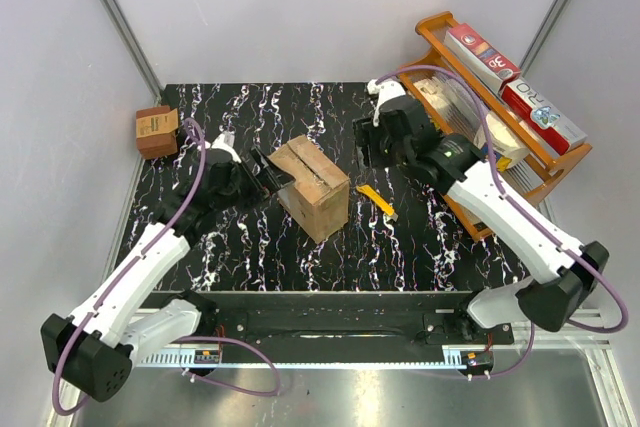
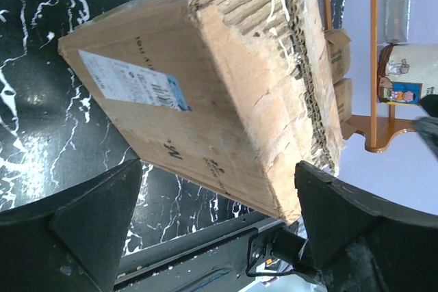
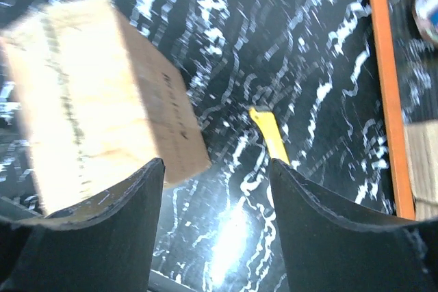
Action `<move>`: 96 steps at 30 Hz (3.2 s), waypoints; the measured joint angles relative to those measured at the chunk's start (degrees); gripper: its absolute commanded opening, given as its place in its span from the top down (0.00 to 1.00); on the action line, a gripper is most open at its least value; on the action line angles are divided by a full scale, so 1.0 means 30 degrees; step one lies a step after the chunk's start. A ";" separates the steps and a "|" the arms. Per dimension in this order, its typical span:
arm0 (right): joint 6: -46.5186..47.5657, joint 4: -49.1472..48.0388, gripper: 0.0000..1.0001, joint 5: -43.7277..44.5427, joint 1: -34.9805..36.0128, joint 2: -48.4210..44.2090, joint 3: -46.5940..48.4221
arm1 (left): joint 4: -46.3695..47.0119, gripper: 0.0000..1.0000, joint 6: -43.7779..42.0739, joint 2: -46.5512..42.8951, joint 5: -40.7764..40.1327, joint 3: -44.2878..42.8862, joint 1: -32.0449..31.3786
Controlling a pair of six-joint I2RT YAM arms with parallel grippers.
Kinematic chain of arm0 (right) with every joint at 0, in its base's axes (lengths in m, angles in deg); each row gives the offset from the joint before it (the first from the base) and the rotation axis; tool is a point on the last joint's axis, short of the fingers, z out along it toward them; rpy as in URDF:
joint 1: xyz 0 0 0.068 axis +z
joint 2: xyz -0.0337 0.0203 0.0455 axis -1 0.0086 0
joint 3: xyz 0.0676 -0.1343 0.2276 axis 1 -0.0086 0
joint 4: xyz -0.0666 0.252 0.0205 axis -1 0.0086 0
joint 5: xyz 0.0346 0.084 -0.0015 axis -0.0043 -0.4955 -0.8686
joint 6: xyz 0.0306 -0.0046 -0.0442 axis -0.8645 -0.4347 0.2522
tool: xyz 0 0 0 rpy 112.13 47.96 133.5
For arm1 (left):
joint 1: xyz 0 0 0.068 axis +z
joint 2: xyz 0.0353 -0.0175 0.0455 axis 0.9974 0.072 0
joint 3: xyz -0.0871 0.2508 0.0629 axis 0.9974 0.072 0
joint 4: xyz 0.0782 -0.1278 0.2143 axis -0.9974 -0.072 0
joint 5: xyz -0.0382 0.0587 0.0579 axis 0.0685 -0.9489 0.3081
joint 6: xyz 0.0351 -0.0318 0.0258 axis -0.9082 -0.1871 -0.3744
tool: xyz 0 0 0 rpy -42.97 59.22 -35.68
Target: Unpack the express box
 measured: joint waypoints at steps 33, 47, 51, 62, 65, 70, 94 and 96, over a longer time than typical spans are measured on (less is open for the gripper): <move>0.7890 -0.2892 0.29 0.0860 0.4320 0.5690 0.2346 | 0.2550 0.33 0.0597 0.2040 0.1902 0.0874 0.0036; 0.7468 -0.2856 0.33 0.5027 0.4816 0.5909 0.3789 | 0.2499 0.37 0.0015 0.1953 0.1260 0.0634 0.0044; 0.7453 -0.2871 0.34 0.6368 0.4503 0.5464 0.3942 | 0.2215 0.37 -0.0204 0.1960 0.1239 0.0452 0.0051; 0.5770 -0.2098 0.35 0.6615 0.3461 0.5457 0.4269 | 0.1508 0.37 -0.0546 0.1982 0.1137 0.0058 0.0051; 0.5238 -0.1858 0.38 0.5916 0.2856 0.5464 0.4269 | 0.1486 0.37 -0.0561 0.1982 0.1137 0.0029 0.0051; 0.4838 -0.1355 0.49 0.4532 0.2535 0.5523 0.4262 | 0.1450 0.36 -0.0648 0.2084 0.1151 -0.0051 0.0051; 0.5377 0.0182 0.52 -0.0211 0.2514 0.5260 0.5799 | 0.1056 0.32 -0.1457 0.2608 0.1246 -0.0801 0.0051; 0.5421 0.0175 0.63 -0.1275 0.2550 0.4976 0.5807 | 0.1005 0.32 -0.1479 0.2608 0.1239 -0.0845 0.0051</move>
